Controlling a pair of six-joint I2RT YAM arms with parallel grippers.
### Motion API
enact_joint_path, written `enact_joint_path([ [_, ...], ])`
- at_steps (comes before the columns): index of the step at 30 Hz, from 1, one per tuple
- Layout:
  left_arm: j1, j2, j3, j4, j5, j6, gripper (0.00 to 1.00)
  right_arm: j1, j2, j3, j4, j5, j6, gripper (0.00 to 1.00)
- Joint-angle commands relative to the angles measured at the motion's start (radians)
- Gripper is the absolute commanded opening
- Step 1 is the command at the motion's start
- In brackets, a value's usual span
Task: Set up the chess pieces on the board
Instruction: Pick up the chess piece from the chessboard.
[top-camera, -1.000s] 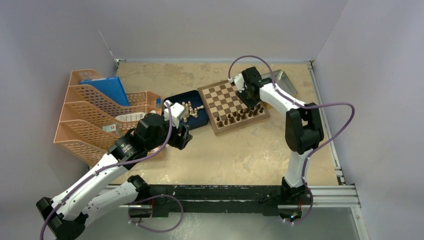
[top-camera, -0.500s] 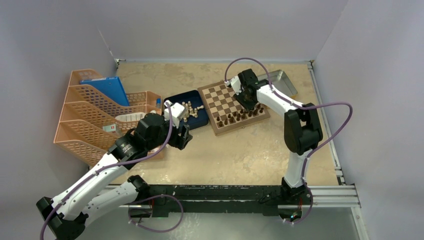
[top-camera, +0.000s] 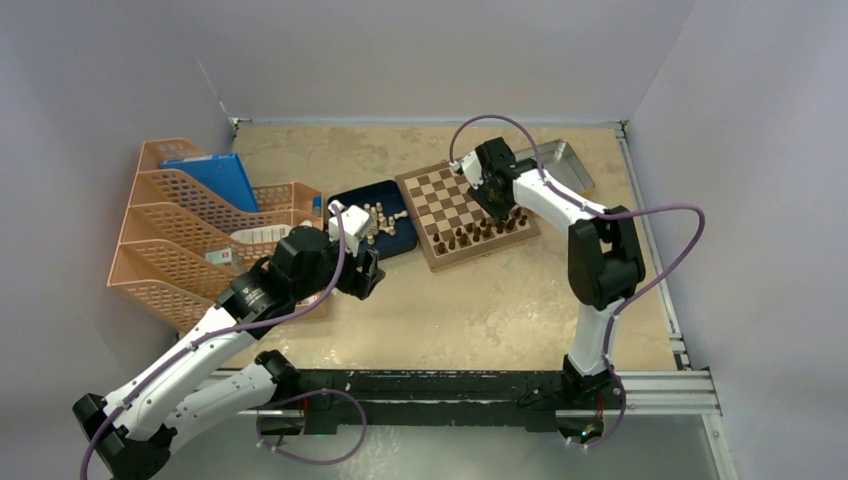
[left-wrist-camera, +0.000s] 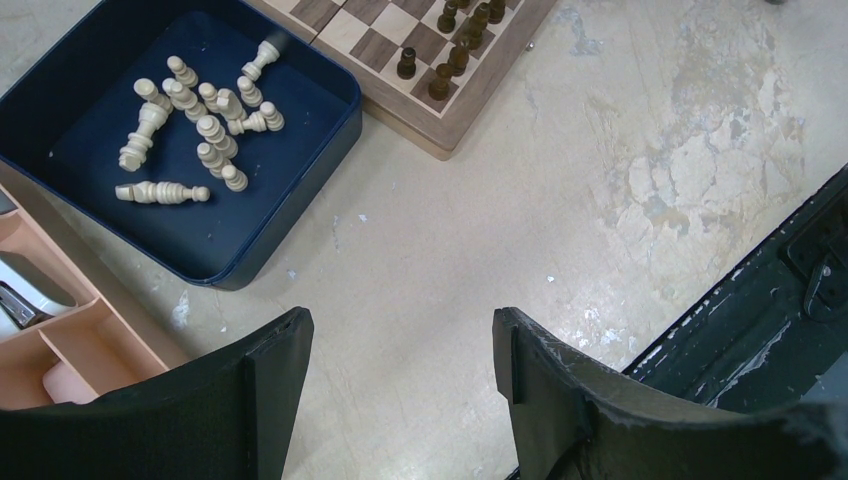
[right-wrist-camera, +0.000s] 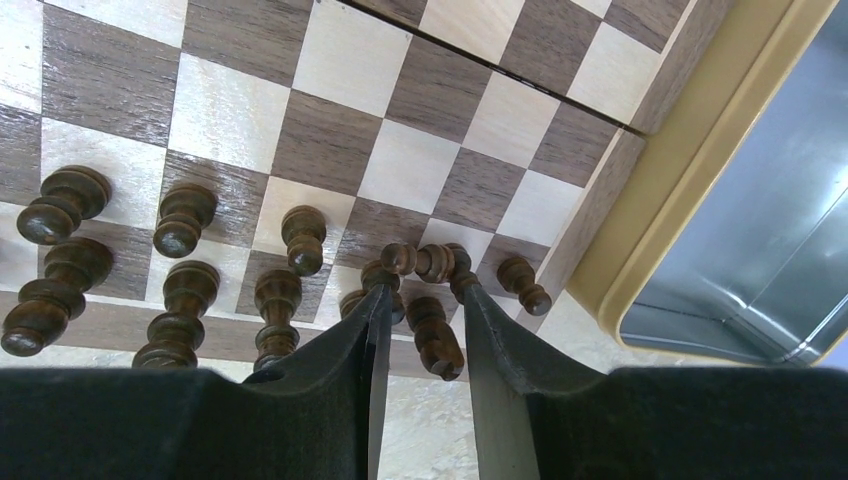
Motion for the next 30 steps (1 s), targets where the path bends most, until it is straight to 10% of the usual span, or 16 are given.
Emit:
enact_joint_path([
  [1,0.004,-0.019,0.006,0.033,-0.001,0.003,0.66,0.004,0.013,0.039,-0.012,0.001,-0.009,0.35],
  [30,0.003,-0.013,0.011,0.028,0.005,0.004,0.66,0.004,0.09,0.077,-0.006,-0.019,-0.017,0.27],
])
